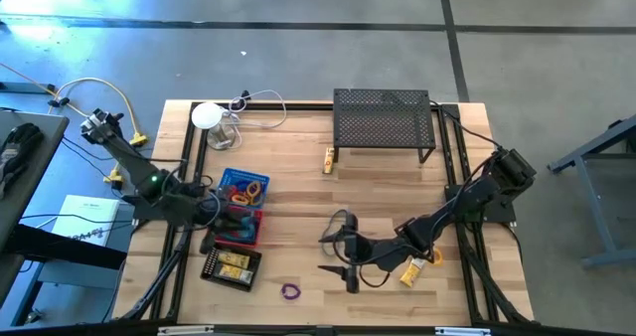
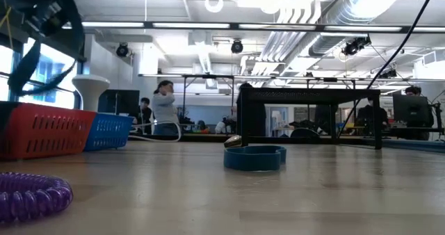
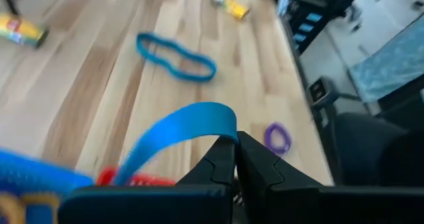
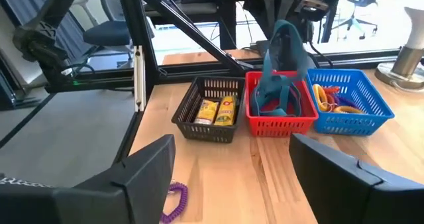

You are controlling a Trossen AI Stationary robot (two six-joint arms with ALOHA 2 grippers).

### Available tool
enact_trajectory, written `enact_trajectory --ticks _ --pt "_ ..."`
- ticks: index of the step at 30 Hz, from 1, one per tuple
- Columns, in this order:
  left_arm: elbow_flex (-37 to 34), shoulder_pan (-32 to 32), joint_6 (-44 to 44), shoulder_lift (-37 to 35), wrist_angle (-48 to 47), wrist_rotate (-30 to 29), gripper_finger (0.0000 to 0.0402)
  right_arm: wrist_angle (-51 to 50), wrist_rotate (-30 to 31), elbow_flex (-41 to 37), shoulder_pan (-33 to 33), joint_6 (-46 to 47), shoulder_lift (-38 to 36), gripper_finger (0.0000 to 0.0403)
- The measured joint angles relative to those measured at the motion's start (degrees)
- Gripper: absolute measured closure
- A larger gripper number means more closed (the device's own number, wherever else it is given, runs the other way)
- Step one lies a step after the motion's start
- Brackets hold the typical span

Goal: Pick & Place Office Desk Supplies
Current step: Put the blue rubber band into the red bin

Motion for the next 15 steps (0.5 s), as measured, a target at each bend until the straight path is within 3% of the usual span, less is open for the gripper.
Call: enact_trajectory --ticks 10,15 --pt "0.88 0.1 -3.3 3.95 -12.27 4.94 0.0401 -0.84 -0.05 -0.09 0.24 3.3 1.08 0.0118" --pt "3.46 0.12 -12.53 7.41 -23.81 5.63 0.0401 -0.33 -1.08 -0.02 0.43 5.11 3.64 0.0118"
